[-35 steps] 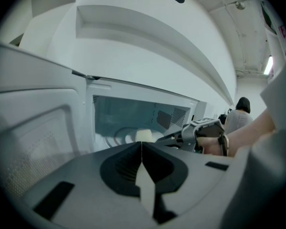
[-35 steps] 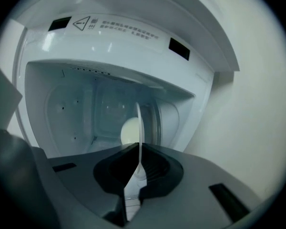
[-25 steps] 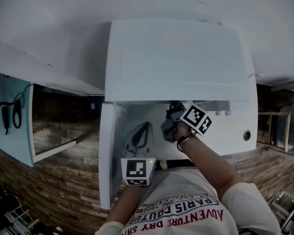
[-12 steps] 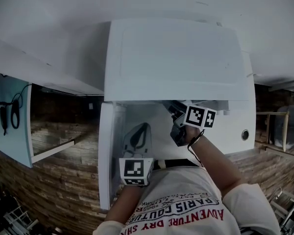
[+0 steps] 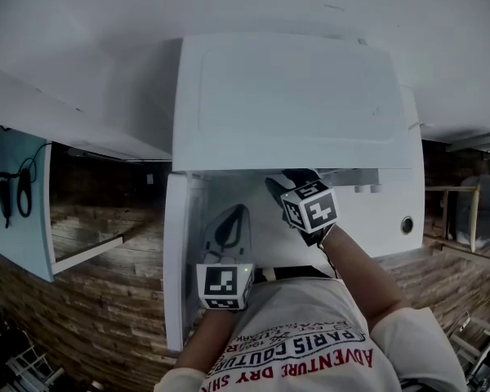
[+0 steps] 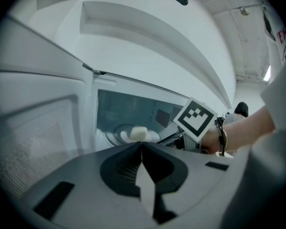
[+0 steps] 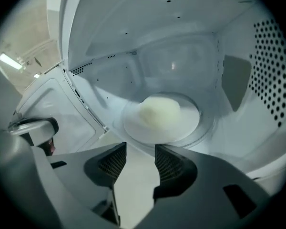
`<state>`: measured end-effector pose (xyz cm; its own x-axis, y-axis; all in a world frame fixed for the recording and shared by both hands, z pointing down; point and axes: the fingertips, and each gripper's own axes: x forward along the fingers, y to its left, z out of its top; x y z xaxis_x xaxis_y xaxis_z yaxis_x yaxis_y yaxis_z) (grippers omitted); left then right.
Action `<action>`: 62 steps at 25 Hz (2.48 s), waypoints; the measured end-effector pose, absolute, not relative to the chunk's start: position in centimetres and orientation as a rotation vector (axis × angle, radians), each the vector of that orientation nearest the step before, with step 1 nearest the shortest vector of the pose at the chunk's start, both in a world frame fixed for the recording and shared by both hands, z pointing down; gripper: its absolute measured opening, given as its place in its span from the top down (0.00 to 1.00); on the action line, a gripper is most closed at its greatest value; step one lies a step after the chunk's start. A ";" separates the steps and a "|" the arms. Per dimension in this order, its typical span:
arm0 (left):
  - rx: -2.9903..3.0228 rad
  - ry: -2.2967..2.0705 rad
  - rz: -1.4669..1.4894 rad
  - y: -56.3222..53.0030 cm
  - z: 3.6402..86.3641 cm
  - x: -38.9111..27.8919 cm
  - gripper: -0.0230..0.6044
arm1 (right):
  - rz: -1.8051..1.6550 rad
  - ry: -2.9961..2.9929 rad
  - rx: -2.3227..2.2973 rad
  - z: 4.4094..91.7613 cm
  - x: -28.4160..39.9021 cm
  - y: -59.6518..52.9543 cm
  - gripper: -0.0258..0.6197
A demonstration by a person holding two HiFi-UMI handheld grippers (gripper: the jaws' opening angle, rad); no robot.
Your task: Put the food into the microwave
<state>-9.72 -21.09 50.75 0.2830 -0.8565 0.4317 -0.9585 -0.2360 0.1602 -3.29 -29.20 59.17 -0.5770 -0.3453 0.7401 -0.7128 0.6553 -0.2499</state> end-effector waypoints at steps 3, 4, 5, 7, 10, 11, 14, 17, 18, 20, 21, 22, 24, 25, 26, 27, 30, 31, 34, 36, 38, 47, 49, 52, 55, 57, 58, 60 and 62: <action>2.164 -1.640 0.354 -21.2 50.7 -9.9 0.95 | 0.735 -2.144 0.788 59.7 -2.7 -28.6 0.66; 2.161 -1.642 0.353 -21.2 50.7 -10.0 0.95 | 0.738 -2.132 0.774 59.9 -2.5 -28.4 0.66; 2.160 -1.643 0.351 -21.2 50.8 -10.1 0.95 | 0.737 -2.128 0.764 60.0 -2.4 -28.3 0.66; 2.157 -1.643 0.350 -21.2 50.9 -10.1 0.95 | 0.750 -2.124 0.759 60.4 -1.9 -28.1 0.66; 2.157 -1.643 0.345 -21.3 50.9 -10.1 0.95 | 0.791 -2.114 0.771 60.6 -1.3 -27.8 0.68; 2.158 -1.642 0.345 -21.3 50.9 -10.1 0.95 | 0.792 -2.122 0.775 60.5 -1.2 -27.8 0.69; 2.164 -1.640 0.345 -21.4 50.7 -10.0 0.95 | 0.802 -2.190 0.829 59.1 -1.3 -28.1 0.75; 2.179 -1.637 0.340 -21.5 50.4 -9.7 0.95 | 0.839 -2.296 0.929 56.8 -1.2 -28.3 0.91; 2.185 -1.635 0.339 -21.5 50.2 -9.5 0.95 | 0.830 -2.307 0.947 56.3 -1.0 -28.1 0.92; 2.199 -1.631 0.339 -21.6 49.9 -9.1 0.95 | 0.787 -2.314 0.963 55.6 -0.6 -27.6 0.93; 2.208 -1.630 0.341 -21.7 49.6 -8.9 0.95 | 0.768 -2.321 0.969 55.1 -0.5 -27.3 0.94; 2.219 -1.628 0.344 -21.7 49.4 -8.7 0.95 | 0.752 -2.331 0.977 54.6 -0.4 -27.0 0.94; 2.248 -1.623 0.343 -21.8 48.6 -8.1 0.95 | 0.705 -2.360 0.997 53.2 -0.4 -26.3 0.94; 2.262 -1.618 0.336 -21.9 48.0 -7.9 0.95 | 0.669 -2.376 1.009 52.3 -0.4 -26.0 0.94; 2.275 -1.612 0.325 -21.9 47.4 -7.6 0.95 | 0.627 -2.391 1.022 51.4 -0.5 -25.7 0.94; 2.288 -1.607 0.311 -21.9 46.7 -7.3 0.95 | 0.581 -2.405 1.035 50.4 -0.5 -25.4 0.94; 2.351 -1.610 0.278 -21.8 44.2 -6.4 0.95 | 0.454 -2.462 1.084 47.0 -0.5 -24.5 0.94; 2.378 -1.620 0.270 -21.9 43.3 -6.1 0.95 | 0.424 -2.486 1.099 45.9 -0.5 -24.2 0.94; 2.455 -1.641 0.249 -21.9 41.0 -5.5 0.95 | 0.383 -2.551 1.151 43.3 -0.6 -23.7 0.94; 2.493 -1.640 0.251 -21.6 40.0 -5.0 0.95 | 0.343 -2.576 1.201 41.9 -0.3 -23.5 0.94; 2.519 -1.636 0.265 -21.2 39.6 -4.6 0.95 | 0.285 -2.588 1.256 40.9 0.0 -23.6 0.94; 2.539 -1.682 0.232 -21.5 38.0 -5.4 0.95 | 0.193 -2.619 1.289 38.4 0.2 -24.6 0.94; 2.530 -1.682 0.225 -21.6 38.0 -5.5 0.95 | 0.184 -2.617 1.295 38.1 0.4 -24.7 0.94; 2.508 -1.690 0.219 -21.7 38.3 -6.0 0.95 | 0.194 -2.615 1.301 38.2 0.5 -24.6 0.94; 2.490 -1.708 0.214 -21.7 38.2 -6.6 0.95 | 0.222 -2.620 1.289 38.6 0.5 -24.2 0.94; 2.491 -1.715 0.211 -21.8 37.9 -6.7 0.95 | 0.233 -2.619 1.281 38.8 0.5 -24.1 0.94; 2.489 -1.719 0.209 -21.9 37.8 -6.7 0.95 | 0.235 -2.618 1.280 38.8 0.6 -24.0 0.94; 2.482 -1.720 0.206 -21.9 37.8 -6.7 0.95 | 0.238 -2.616 1.282 38.8 0.7 -24.0 0.94; 2.477 -1.714 0.206 -21.8 38.0 -6.6 0.95 | 0.245 -2.614 1.286 38.9 0.9 -24.0 0.94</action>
<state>-6.60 -21.77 38.01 0.3486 -0.9197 0.1807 -0.9363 -0.3505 0.0228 0.86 -23.99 38.86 -0.5938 -0.7594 0.2658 -0.7956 0.6036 -0.0529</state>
